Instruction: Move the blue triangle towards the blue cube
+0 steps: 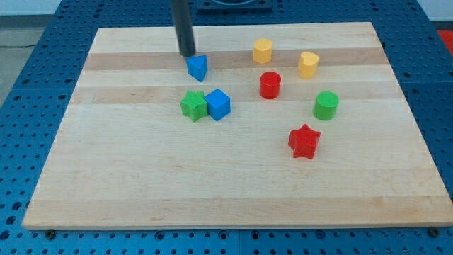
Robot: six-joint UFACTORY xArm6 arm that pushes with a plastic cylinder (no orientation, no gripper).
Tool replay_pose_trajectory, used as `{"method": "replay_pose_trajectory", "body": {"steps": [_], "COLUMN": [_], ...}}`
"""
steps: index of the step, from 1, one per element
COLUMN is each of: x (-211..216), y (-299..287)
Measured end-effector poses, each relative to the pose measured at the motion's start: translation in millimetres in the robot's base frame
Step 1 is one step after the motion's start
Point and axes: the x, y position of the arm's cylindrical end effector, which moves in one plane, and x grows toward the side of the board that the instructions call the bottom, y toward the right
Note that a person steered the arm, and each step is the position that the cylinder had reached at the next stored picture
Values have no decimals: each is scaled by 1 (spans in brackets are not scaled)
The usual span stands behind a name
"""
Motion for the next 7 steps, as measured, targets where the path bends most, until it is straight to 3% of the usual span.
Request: {"method": "replay_pose_trajectory", "body": {"steps": [3, 7], "x": [62, 56], "y": [1, 42]}}
